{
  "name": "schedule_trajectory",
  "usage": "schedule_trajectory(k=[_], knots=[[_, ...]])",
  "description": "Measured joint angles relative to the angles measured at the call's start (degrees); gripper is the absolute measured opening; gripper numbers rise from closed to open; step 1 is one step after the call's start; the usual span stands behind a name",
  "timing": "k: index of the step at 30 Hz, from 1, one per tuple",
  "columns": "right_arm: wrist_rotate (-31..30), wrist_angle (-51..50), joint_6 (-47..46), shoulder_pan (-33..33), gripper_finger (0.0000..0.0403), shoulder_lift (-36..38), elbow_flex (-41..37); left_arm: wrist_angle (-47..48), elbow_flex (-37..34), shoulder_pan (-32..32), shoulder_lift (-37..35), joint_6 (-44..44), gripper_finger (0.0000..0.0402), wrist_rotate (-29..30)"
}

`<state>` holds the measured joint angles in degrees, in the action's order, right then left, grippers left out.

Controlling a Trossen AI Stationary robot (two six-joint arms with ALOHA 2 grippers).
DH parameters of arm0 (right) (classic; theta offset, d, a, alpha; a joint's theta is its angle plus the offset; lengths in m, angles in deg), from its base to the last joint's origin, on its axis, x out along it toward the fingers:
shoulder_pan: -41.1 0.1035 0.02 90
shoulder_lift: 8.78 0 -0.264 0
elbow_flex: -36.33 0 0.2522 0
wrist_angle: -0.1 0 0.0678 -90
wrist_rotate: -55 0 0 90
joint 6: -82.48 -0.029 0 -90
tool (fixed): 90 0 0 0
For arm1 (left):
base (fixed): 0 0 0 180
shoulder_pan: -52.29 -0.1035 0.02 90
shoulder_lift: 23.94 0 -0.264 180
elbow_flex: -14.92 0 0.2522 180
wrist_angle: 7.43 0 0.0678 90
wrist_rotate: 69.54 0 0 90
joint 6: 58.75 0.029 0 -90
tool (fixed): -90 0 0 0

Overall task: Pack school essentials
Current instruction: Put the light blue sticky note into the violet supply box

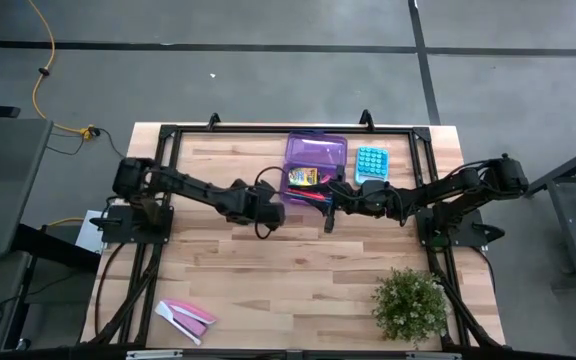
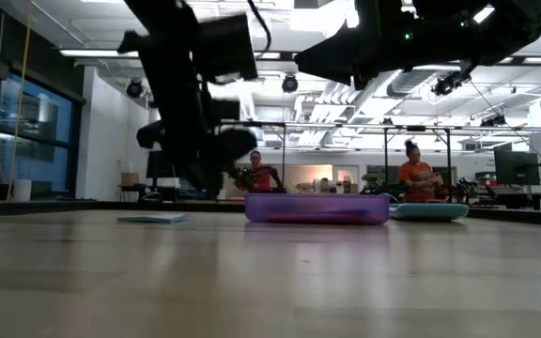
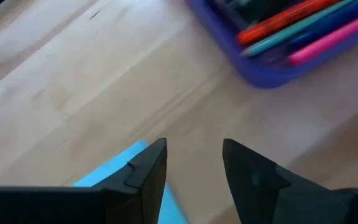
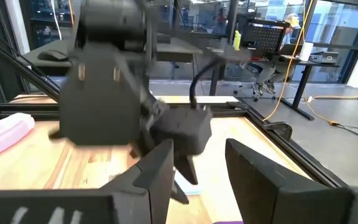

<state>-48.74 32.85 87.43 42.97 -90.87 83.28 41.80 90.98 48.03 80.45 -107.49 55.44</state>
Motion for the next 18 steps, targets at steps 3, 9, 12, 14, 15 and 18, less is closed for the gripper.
schedule_trajectory(k=[3,9,12,14,15,18], knots=[[0.0,0.0,-0.1,0.0,0.014,0.0,0.0,1.0,0.0,-0.7,3.7,-2.4,0.0147,1.1],[0.0,-0.3,0.0,0.0,0.014,0.0,0.0,2.4,0.0,-1.6,6.6,-7.1,0.0138,4.3],[0.0,-0.4,0.0,0.0,0.014,0.0,0.0,4.7,0.0,-1.2,6.3,-9.4,0.0135,7.0],[0.0,-0.4,0.0,0.0,0.014,0.0,0.0,6.0,0.0,-0.8,6.1,-11.4,0.0135,8.3],[0.0,-0.4,0.0,0.0,0.014,0.0,0.0,6.9,0.0,-0.6,6.1,-12.3,0.0135,8.3],[0.0,-0.4,0.0,0.0,0.014,0.0,0.0,8.4,0.0,-0.2,6.5,-15.2,0.0134,7.6]])
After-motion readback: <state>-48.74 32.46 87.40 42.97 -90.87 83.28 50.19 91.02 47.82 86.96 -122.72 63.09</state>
